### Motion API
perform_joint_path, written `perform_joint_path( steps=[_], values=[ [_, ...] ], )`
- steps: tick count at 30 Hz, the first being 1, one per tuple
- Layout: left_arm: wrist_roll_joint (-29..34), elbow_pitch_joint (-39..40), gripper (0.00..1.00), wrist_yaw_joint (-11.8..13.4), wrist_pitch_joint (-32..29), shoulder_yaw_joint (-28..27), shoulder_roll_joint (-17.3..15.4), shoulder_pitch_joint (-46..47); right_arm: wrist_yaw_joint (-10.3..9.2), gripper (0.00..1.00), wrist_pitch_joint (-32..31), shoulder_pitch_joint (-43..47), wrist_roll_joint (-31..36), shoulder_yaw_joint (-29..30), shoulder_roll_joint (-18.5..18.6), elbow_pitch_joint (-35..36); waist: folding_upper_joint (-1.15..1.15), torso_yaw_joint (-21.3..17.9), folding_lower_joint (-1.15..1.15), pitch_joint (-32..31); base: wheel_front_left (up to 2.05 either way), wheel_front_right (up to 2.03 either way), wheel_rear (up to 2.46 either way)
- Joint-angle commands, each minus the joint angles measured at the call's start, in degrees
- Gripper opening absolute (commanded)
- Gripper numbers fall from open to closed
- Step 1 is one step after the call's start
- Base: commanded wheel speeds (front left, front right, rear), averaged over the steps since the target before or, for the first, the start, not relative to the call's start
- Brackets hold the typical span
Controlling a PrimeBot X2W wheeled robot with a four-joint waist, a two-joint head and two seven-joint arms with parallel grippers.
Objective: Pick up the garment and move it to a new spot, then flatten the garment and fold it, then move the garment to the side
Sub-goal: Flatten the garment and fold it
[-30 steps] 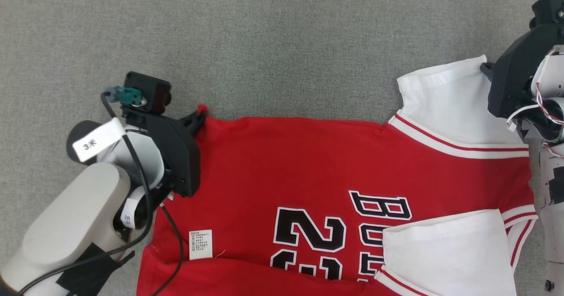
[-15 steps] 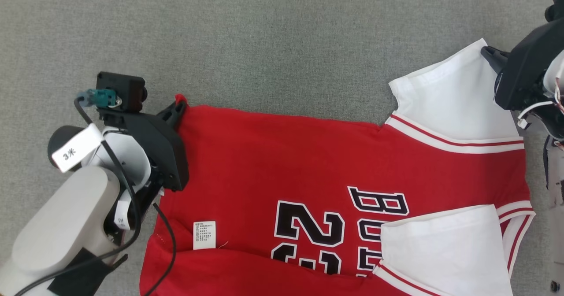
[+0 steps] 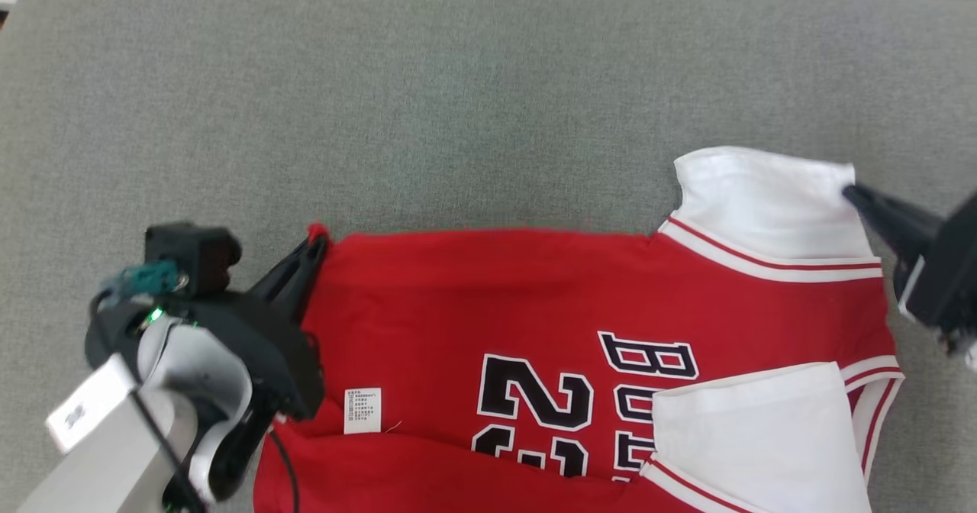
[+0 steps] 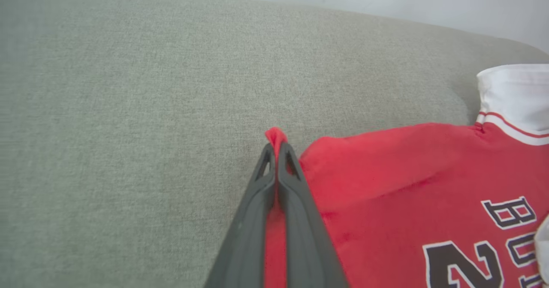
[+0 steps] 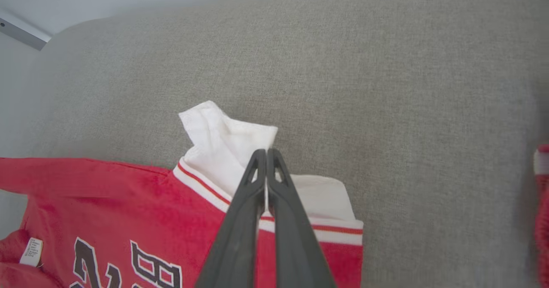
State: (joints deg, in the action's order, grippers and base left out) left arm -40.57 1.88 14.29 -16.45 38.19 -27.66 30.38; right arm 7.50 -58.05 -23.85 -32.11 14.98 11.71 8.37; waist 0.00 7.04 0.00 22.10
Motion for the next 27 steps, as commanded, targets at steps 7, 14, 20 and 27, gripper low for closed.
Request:
perform_joint_path(
  steps=[7,14,20,27],
  values=[
    [0.0,2.8,0.00,1.2,3.3,-0.8,-2.9,-6.1,-0.03,0.00,-3.2,10.3,-2.9,3.3,-2.0,7.9,0.00,-1.2,0.00,-3.0,0.00,0.00,0.00],
    [0.2,1.7,0.00,0.9,7.6,-1.1,-2.9,-9.3,-0.03,0.00,-4.4,15.6,-3.4,4.7,-3.5,10.6,0.00,-1.9,0.00,-5.1,0.00,0.00,0.00],
    [1.0,1.0,0.00,-0.2,11.7,-0.5,-2.7,-11.4,-0.03,0.00,-6.0,20.0,-4.8,6.2,-4.5,13.8,0.00,-1.8,0.00,-6.7,0.00,0.00,0.00],
    [3.4,-1.0,0.00,-3.0,19.1,0.3,-2.4,-12.0,-0.03,0.00,-7.5,24.7,-6.5,7.7,-5.4,17.6,0.00,-1.9,0.00,-7.7,0.00,0.00,0.00]
  ],
)
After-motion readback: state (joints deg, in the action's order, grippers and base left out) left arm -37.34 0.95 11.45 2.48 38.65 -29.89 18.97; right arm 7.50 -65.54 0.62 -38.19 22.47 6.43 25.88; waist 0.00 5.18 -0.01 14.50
